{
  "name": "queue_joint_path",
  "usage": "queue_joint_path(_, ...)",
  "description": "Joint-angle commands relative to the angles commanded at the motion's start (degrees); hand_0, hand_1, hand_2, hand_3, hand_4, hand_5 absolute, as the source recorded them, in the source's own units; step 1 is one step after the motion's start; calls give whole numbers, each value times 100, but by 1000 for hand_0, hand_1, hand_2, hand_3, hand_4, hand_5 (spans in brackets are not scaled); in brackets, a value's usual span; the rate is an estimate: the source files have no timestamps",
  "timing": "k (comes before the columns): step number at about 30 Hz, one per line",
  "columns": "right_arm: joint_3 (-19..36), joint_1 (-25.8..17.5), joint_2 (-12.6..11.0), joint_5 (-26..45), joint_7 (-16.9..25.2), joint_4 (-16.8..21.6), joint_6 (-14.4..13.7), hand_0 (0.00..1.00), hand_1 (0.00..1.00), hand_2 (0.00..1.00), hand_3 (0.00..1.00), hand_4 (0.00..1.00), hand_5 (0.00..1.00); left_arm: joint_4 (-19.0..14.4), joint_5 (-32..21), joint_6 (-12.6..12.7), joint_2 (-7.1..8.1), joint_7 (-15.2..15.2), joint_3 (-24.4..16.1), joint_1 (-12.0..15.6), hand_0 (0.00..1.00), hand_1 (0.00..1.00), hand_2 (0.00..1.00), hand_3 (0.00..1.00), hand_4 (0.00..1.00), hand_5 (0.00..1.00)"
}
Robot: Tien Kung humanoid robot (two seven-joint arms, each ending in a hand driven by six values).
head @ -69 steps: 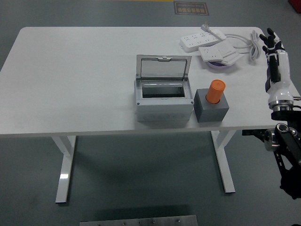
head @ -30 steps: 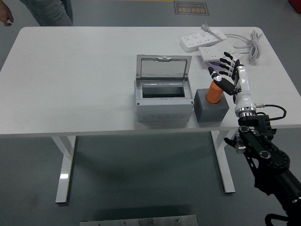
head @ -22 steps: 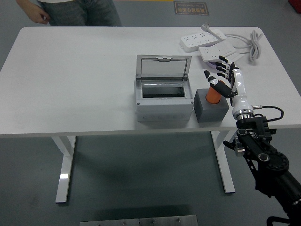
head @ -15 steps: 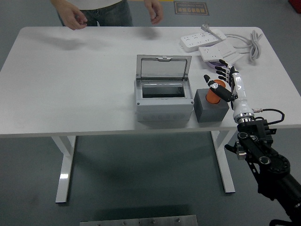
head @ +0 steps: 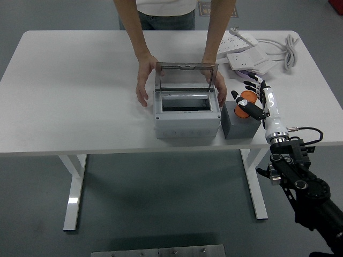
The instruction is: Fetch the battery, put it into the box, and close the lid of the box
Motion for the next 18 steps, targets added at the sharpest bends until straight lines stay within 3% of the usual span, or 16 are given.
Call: queue_joint_path(18,-390,76,-13,139,-4,-180,-112,739,797,825,856,882,350,-4,121,-33,-16,37,-71,-61,842,896,821,775,837,483)
